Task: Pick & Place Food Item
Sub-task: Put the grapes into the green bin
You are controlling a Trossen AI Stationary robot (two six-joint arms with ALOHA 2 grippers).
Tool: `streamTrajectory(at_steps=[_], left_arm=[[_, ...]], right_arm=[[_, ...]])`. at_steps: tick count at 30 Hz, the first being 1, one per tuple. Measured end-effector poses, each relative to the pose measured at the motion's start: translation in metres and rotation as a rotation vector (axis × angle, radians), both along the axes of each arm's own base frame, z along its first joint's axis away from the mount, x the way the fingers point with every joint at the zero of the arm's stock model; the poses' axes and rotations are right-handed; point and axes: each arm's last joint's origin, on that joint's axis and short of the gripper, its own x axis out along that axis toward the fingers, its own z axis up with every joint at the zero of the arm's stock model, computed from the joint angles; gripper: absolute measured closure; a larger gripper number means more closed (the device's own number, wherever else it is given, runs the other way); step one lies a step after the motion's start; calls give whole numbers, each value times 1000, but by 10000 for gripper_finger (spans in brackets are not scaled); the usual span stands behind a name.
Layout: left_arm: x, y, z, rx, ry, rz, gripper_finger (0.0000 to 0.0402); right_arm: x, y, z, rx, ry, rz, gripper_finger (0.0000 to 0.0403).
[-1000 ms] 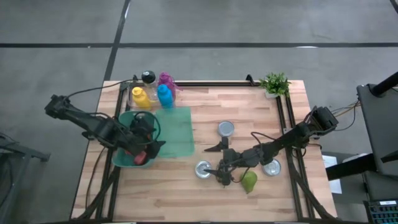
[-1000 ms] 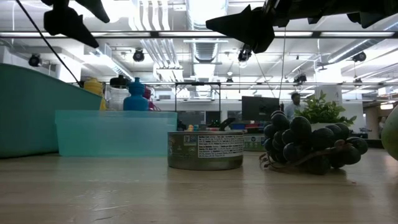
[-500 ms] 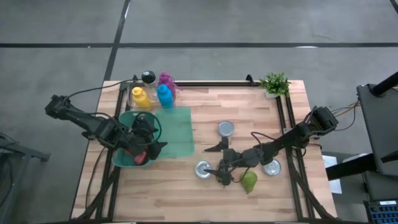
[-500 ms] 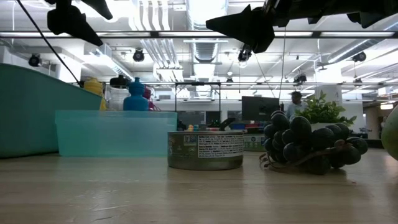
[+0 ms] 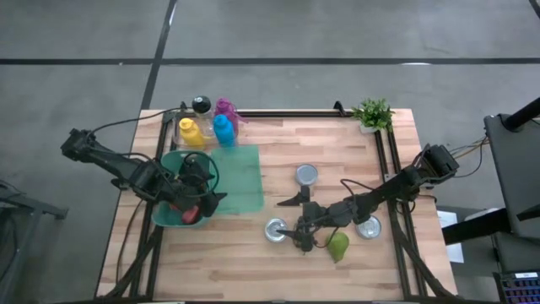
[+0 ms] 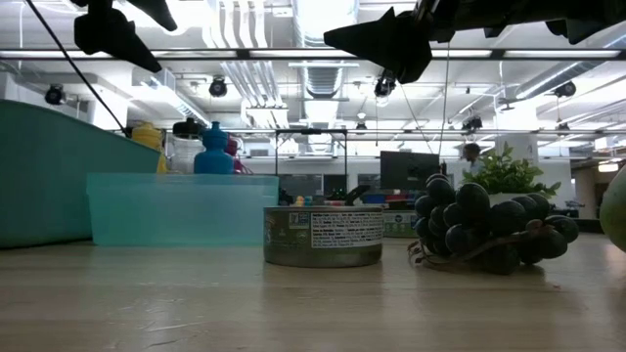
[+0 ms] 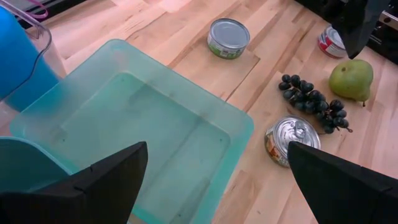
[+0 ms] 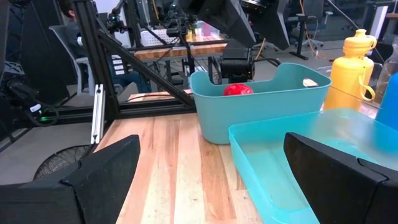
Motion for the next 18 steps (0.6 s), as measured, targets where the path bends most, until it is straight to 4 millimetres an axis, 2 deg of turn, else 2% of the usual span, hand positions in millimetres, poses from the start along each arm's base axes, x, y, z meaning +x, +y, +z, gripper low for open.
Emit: streamTrajectory(at_steps=[13,18], left_arm=[[0,0,0,0,0,0,9],[0,0,0,0,0,0,9]], right_arm=[[0,-3,2,-37,-9,-32,6],[4,-3,10,159,-56,-83,6]])
